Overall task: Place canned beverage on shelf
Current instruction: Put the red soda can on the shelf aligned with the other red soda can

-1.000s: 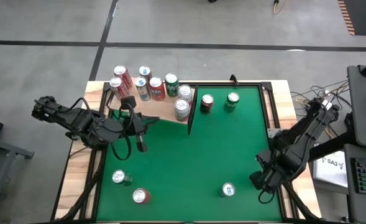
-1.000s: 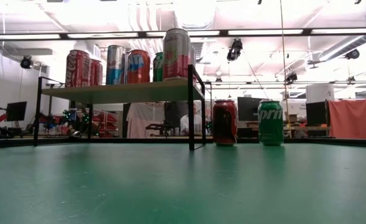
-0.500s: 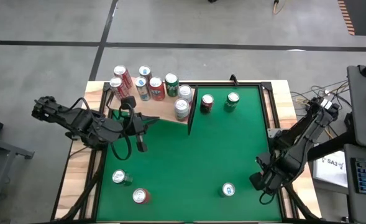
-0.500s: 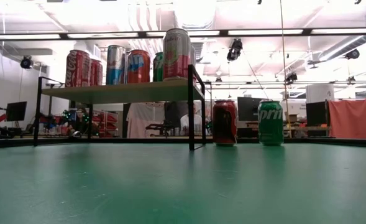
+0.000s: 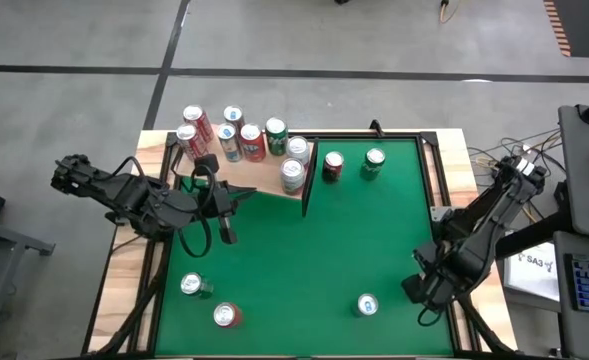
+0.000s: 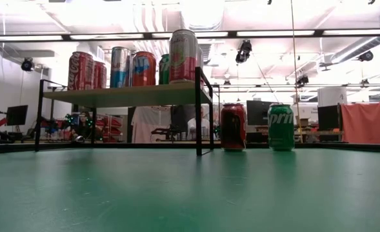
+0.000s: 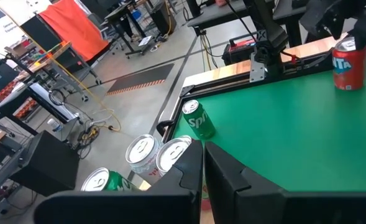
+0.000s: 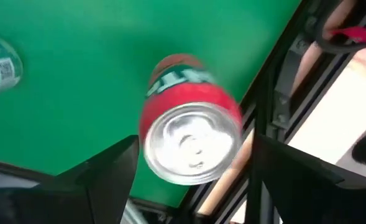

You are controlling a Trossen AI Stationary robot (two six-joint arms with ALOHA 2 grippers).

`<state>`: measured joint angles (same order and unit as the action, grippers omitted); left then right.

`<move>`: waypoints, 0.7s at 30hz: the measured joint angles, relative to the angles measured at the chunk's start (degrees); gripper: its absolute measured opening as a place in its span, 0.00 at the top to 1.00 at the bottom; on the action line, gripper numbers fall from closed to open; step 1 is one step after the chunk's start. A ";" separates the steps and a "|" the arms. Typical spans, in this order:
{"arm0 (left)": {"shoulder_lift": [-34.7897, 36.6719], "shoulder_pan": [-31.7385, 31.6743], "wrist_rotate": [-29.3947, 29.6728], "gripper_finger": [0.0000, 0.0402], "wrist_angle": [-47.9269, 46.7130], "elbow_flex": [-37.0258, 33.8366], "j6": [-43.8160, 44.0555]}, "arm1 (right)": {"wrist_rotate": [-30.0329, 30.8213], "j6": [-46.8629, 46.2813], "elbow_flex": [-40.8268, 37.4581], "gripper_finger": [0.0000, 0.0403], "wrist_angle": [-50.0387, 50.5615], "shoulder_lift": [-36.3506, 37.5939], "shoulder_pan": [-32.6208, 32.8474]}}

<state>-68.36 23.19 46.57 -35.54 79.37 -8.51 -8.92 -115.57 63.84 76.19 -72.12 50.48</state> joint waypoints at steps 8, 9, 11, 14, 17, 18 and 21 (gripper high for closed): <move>0.01 -0.05 0.00 1.00 0.01 0.04 0.00 | 0.73 -2.96 1.81 0.18 1.20 -0.11 0.00; 0.02 -0.05 0.00 1.00 0.01 0.07 0.00 | 0.70 -2.89 1.73 0.17 1.22 -0.11 0.00; 0.02 -0.05 0.00 1.00 0.01 0.09 0.00 | 0.55 -1.90 1.40 0.16 1.21 -0.11 0.00; 0.02 -0.05 0.00 1.00 0.01 0.09 0.06 | 0.53 -1.59 0.89 0.14 0.89 -0.11 0.00; 0.02 -0.05 0.00 1.00 0.01 0.09 0.20 | 0.54 -1.57 -0.20 0.13 -0.80 -0.11 0.00; 0.02 -0.05 0.00 1.00 0.01 0.09 0.22 | 0.53 -1.56 -0.64 0.13 -1.55 -0.11 0.00; 0.02 -0.05 0.01 1.00 0.01 0.09 0.22 | 0.51 -1.55 -2.38 0.13 -3.75 -0.11 0.00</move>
<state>-68.34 23.14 46.57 -35.53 79.46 -8.29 -8.40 -117.12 61.46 72.44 -72.23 50.48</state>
